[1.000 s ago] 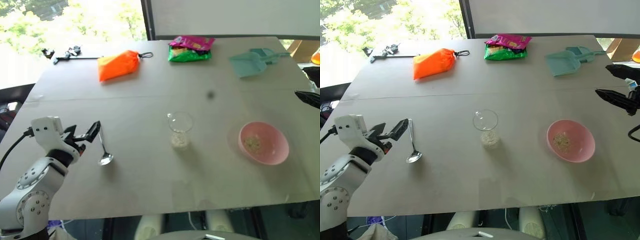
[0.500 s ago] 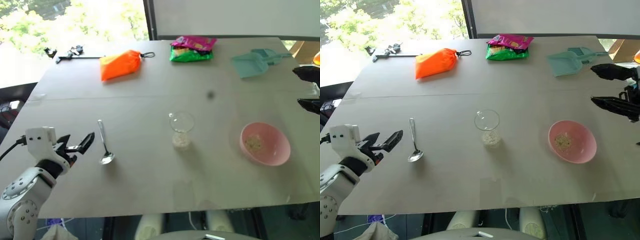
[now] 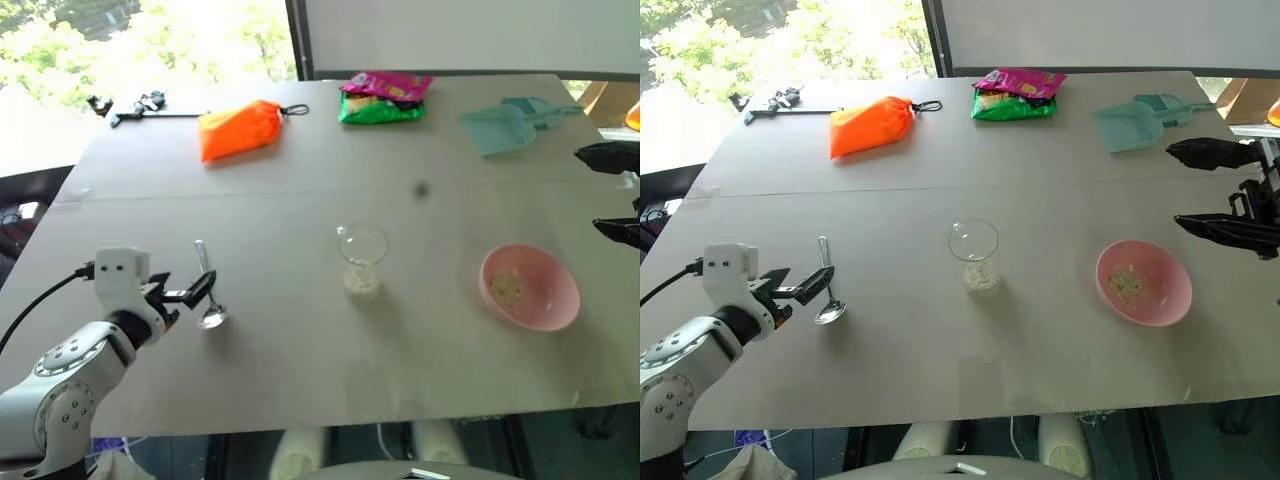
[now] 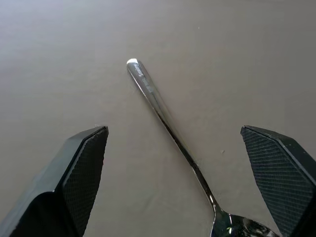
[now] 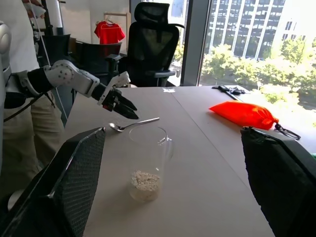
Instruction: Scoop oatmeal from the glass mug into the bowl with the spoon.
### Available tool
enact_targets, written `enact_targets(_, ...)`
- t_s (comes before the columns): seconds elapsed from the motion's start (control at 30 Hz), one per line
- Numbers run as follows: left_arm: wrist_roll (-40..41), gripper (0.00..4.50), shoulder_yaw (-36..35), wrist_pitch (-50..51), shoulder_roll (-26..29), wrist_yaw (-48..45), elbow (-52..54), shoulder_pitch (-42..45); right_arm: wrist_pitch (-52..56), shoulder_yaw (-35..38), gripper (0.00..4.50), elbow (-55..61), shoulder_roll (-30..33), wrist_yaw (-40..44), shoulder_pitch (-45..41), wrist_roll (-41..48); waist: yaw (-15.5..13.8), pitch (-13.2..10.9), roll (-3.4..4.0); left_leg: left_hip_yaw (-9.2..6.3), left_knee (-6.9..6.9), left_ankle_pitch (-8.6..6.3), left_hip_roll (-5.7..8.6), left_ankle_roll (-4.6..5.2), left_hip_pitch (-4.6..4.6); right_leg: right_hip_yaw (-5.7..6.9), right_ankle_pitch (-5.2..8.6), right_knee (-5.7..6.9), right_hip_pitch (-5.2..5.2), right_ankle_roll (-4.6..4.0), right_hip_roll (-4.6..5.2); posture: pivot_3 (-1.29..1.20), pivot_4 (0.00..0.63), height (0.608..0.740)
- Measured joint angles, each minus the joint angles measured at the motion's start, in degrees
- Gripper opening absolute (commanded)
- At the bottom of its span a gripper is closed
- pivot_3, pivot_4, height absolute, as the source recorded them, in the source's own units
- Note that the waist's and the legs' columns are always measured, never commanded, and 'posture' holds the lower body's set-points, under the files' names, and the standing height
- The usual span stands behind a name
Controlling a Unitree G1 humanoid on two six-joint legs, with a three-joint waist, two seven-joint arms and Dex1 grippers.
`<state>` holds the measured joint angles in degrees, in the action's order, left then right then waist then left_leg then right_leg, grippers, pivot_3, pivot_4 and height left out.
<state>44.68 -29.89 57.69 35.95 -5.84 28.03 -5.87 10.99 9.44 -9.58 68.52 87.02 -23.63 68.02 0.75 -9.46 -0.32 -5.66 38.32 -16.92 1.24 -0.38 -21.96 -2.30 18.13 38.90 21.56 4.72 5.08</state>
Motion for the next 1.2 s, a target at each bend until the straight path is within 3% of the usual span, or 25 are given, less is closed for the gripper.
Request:
enact_targets(0.2, -0.5, 4.45, 1.2, 17.0, -4.1, 11.8, 3.0, 8.3, -0.8, 0.0, 4.41, -1.0, 0.8, 0.1, 0.5, -0.5, 0.0, 0.0, -0.02, 0.01, 0.05, 0.07, 0.05, -0.12, -0.01, -0.01, -0.01, 0.02, 0.00, 0.01, -0.01, 0.00, 0.150, 0.740)
enact_targets(0.33, -3.7, 4.45, 1.0, 29.1, -9.8, 18.5, 5.2, 16.5, -1.3, -0.1, 4.41, -1.7, 1.0, 0.1, 1.1, -0.6, -0.1, 0.0, -0.03, 0.00, 0.09, 0.08, 0.16, -0.14, -0.02, 0.00, -0.01, 0.08, -0.01, 0.02, -0.03, 0.00, 0.150, 0.740)
enact_targets(0.53, -6.0, 4.45, 0.1, 33.6, -15.5, 25.1, 5.5, 21.1, -1.3, -0.1, 4.41, -1.7, 1.1, 0.1, 1.5, -0.6, -0.2, 0.1, 0.05, 0.02, 0.12, 0.09, 0.16, -0.15, 0.01, -0.02, -0.02, 0.10, -0.03, 0.03, -0.01, 0.00, 0.150, 0.740)
enact_targets(0.63, -6.2, 3.63, 0.2, 33.7, -16.8, 27.0, 5.4, 21.8, -1.3, 0.0, 4.50, -1.7, 1.5, 0.1, 1.9, -0.5, -0.2, 0.1, 0.06, 0.02, 0.14, 0.09, 0.17, -0.16, 0.04, -0.02, -0.03, 0.12, -0.08, 0.06, -0.02, 0.00, 0.150, 0.740)
enact_targets(0.8, -8.1, 1.40, -0.6, 33.9, -19.7, 30.1, 4.1, 24.5, -1.4, 0.0, 4.50, -2.0, 2.6, 0.1, 2.6, -0.5, -0.1, 0.1, 0.08, 0.05, 0.15, 0.09, 0.18, -0.16, 0.06, -0.04, -0.04, 0.13, -0.09, 0.07, -0.04, 0.00, 0.150, 0.740)
enact_targets(0.93, -10.1, 0.04, -1.1, 34.0, -21.0, 31.9, 3.2, 26.0, -1.9, 0.0, 4.50, -2.5, 2.6, 0.2, 3.3, -0.5, -0.1, 0.1, 0.09, 0.08, 0.15, 0.09, 0.18, -0.16, 0.05, -0.06, -0.04, 0.12, -0.09, 0.08, -0.04, 0.00, 0.150, 0.740)
enact_targets(1.2, -12.6, 0.04, -1.3, 34.0, -21.9, 31.8, 3.4, 26.4, -2.4, 0.0, 4.50, -3.1, 2.6, 0.2, 3.6, -0.6, 0.0, 0.1, 0.12, 0.11, 0.15, 0.09, 0.17, -0.16, 0.08, -0.09, -0.05, 0.13, -0.09, 0.09, -0.06, 0.00, 0.150, 0.740)
